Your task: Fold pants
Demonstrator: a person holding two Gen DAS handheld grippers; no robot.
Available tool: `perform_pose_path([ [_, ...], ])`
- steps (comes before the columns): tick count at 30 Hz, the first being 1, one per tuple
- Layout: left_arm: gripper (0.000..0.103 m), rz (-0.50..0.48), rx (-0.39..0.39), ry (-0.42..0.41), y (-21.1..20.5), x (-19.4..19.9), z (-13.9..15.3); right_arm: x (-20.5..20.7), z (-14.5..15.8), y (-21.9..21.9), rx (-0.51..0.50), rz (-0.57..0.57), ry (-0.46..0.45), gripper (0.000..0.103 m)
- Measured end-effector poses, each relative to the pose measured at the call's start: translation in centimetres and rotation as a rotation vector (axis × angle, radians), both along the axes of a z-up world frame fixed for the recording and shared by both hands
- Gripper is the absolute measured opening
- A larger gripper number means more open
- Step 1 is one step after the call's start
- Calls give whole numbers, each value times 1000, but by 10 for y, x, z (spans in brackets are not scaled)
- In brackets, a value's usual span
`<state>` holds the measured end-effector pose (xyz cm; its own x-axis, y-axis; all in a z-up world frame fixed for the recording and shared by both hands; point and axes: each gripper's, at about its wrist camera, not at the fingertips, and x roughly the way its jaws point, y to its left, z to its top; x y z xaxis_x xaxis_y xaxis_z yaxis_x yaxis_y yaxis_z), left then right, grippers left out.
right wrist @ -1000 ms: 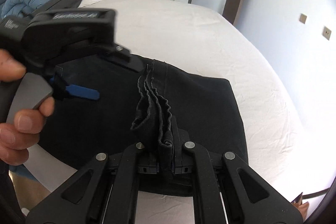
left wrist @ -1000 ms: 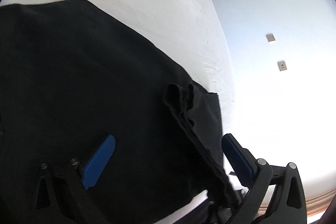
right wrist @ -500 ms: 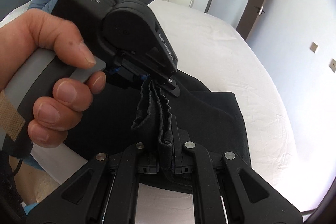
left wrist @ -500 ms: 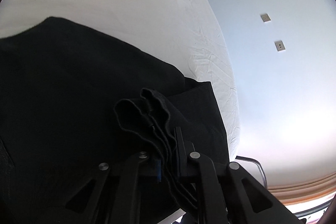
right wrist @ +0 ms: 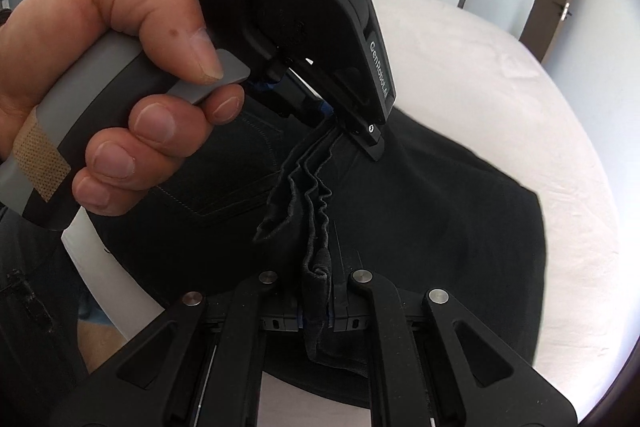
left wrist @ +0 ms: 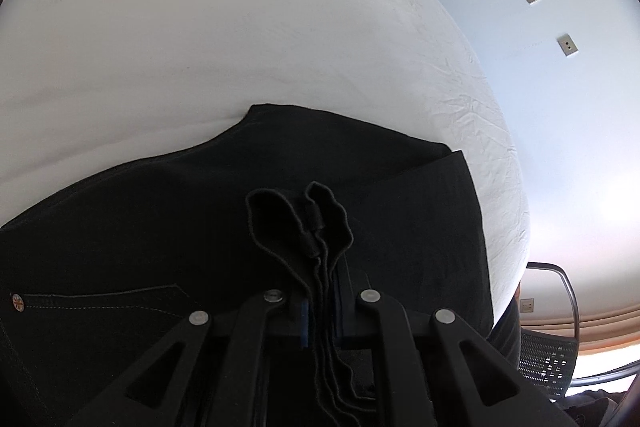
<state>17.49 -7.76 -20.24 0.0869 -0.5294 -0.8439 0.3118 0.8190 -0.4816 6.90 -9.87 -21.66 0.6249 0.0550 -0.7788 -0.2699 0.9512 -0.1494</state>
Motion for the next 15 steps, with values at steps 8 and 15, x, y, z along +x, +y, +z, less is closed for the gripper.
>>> perform_pose_path([
  [8,28,28,47,-24,15,-9,-11,5,-22,-7,17,-18,88,9],
  [15,68,120,192,-196,14,-9,11,-7,-25,-20,146,-4,167,72],
])
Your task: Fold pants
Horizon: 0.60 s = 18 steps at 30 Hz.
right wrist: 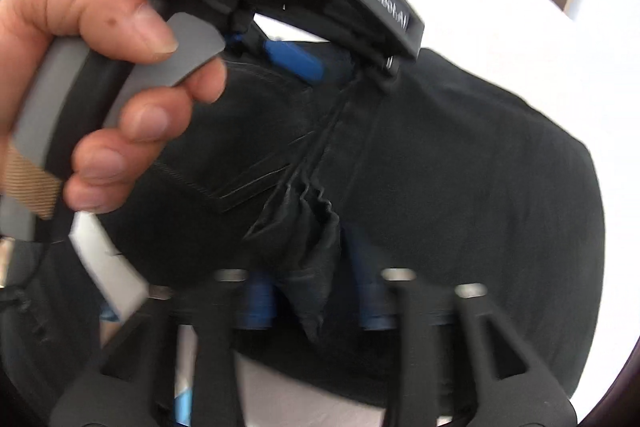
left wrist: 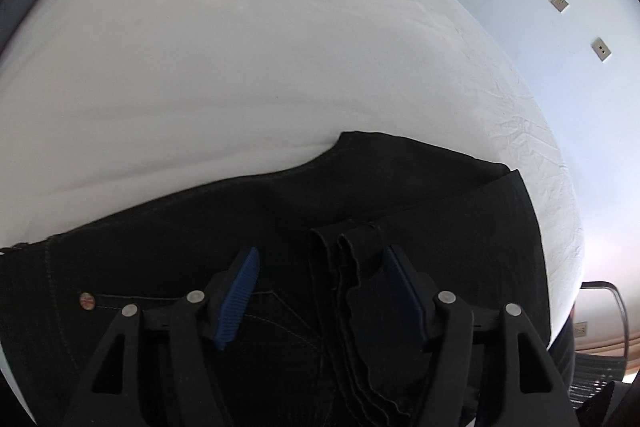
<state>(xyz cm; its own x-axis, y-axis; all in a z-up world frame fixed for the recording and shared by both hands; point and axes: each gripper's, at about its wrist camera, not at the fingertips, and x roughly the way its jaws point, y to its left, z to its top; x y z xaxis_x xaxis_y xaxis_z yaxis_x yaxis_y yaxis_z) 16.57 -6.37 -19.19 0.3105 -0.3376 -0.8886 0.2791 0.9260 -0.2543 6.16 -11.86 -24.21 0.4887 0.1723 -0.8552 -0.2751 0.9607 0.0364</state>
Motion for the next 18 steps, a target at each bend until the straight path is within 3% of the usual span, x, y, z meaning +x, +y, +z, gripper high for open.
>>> perform_pose_path([
  [4,68,-30,138,-114,-18,-21,14,-36,18,-21,188,49,26,76],
  [7,68,-50,197,-158,-34,-35,18,-64,31,-58,316,48,47,71],
  [9,67,-55,219,-160,-37,-40,17,-54,38,-80,390,-16,90,48],
  [12,62,-67,237,-140,-45,-51,9,-65,41,-124,508,-161,105,35],
  [15,60,-79,266,-108,-52,-53,-4,-34,43,-188,668,-231,143,35],
  [18,60,-69,265,-85,-52,-54,-12,-6,42,-222,717,-259,149,35],
])
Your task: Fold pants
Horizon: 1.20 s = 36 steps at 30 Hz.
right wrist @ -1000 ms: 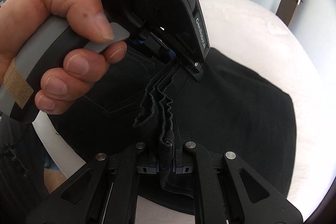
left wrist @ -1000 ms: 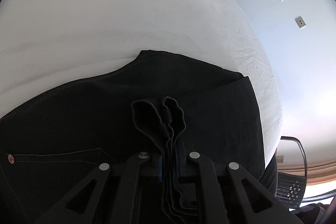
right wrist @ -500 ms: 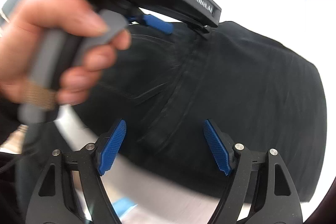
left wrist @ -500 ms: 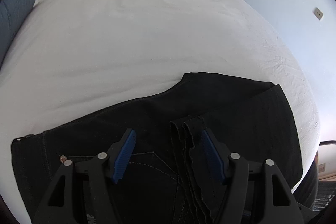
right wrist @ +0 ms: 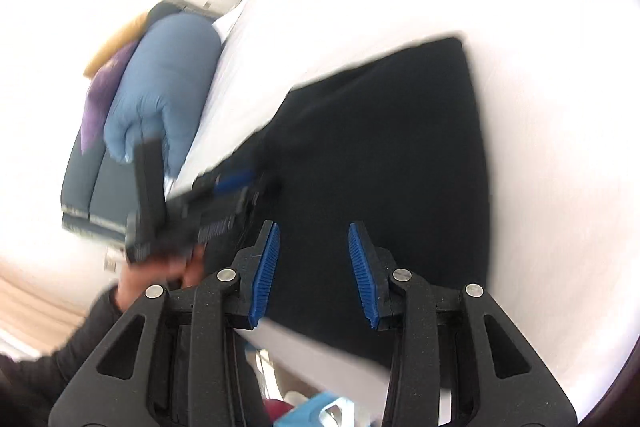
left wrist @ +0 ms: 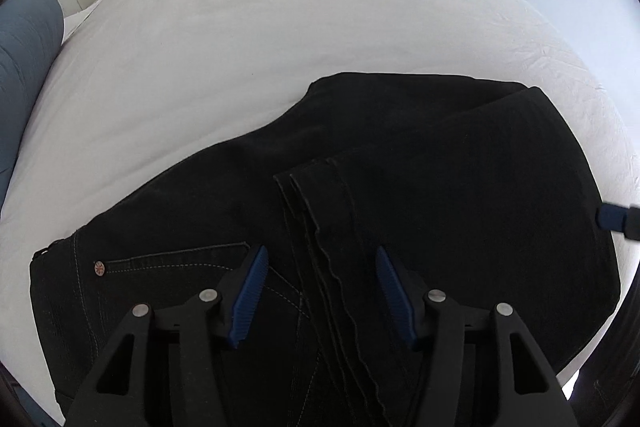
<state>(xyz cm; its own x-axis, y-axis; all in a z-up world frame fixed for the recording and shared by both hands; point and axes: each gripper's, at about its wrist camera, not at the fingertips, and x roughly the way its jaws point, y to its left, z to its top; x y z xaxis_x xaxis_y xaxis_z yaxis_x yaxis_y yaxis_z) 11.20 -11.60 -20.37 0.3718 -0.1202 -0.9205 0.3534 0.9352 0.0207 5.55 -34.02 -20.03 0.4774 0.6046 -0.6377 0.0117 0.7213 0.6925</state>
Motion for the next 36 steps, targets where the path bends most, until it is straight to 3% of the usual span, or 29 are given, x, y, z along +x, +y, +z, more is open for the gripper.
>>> perform_pose_path([
  [6,60,10,12,6,-11,4,-4,51,-2,-47,79,3,9,35],
  [7,60,10,13,6,-12,3,-4,92,-10,-44,69,-8,18,35],
  [12,60,13,9,7,-12,4,-4,137,-47,-67,131,-22,115,33],
  [17,61,19,0,3,-11,3,-5,112,-58,-48,151,50,102,35],
  [21,61,24,-7,-6,-7,0,-6,47,-56,-18,156,128,103,35],
  [25,61,26,-15,-18,-5,-4,-6,3,-49,-16,140,95,76,35],
  [28,61,42,-45,-21,1,-7,-2,-11,-41,-19,163,62,145,35],
  [34,62,149,-137,-87,32,-31,28,-5,1,7,178,135,1,37],
  [36,76,236,-200,-142,58,-49,48,13,0,11,209,106,-16,37],
])
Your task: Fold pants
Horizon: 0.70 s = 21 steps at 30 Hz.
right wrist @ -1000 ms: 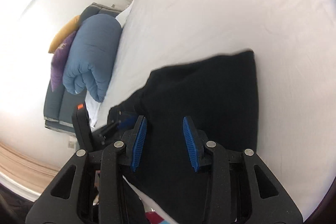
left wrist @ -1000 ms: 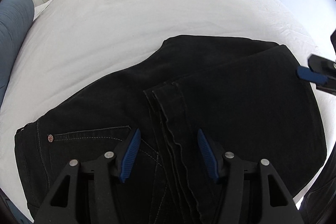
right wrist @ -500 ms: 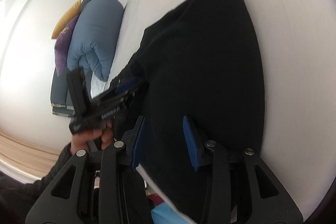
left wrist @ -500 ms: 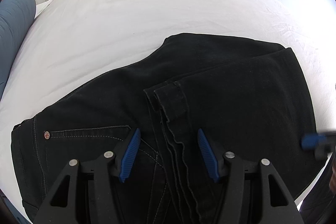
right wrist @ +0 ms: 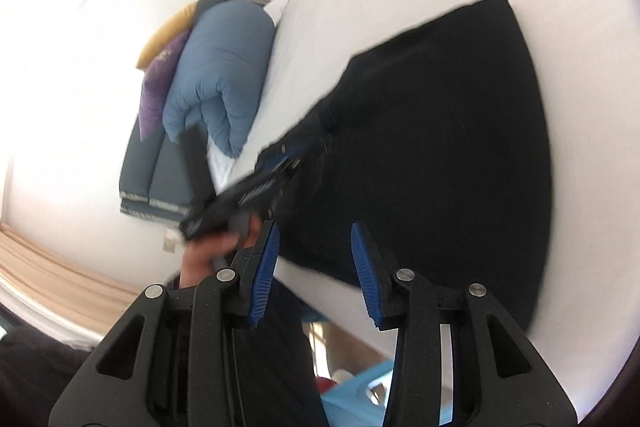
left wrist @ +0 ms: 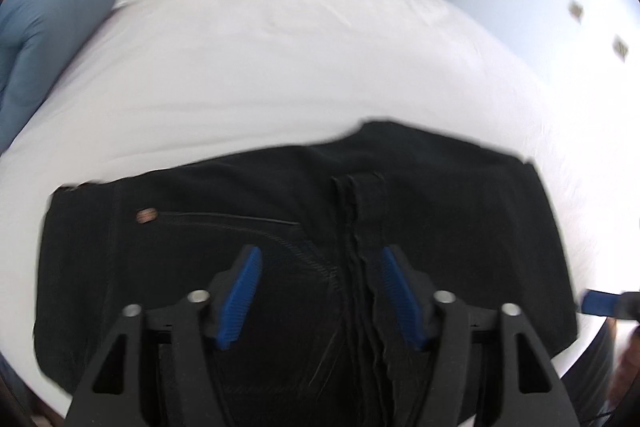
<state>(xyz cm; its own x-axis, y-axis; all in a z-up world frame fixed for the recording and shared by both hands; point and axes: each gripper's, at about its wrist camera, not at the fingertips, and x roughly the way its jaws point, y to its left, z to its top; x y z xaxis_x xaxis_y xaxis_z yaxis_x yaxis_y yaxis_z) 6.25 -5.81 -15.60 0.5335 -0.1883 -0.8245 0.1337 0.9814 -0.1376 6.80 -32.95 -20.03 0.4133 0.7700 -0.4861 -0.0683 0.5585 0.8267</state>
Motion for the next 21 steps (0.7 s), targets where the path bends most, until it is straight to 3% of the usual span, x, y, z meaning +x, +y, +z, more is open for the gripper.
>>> perform_pose_path([
  [2,98,133,-86,-68,40,-28,19,17,-6,5,60,-12,-3,38],
  [3,102,180,-121,-85,56,-40,23,26,-14,11,80,0,-3,47],
  [6,103,329,-216,-95,116,-75,22,42,-59,28,-65,30,149,50],
  [9,102,475,-280,-69,172,-106,9,38,-51,36,-117,46,84,50],
  [11,102,592,-385,-68,208,-127,0,36,-46,36,-63,50,109,51],
  [13,102,694,-505,-61,236,-141,-13,32,-36,36,25,51,78,51],
  [16,102,757,-659,-29,254,-146,-35,27,-26,41,146,43,43,51],
  [21,101,740,-770,1,248,-133,-53,42,-24,56,215,32,57,51],
])
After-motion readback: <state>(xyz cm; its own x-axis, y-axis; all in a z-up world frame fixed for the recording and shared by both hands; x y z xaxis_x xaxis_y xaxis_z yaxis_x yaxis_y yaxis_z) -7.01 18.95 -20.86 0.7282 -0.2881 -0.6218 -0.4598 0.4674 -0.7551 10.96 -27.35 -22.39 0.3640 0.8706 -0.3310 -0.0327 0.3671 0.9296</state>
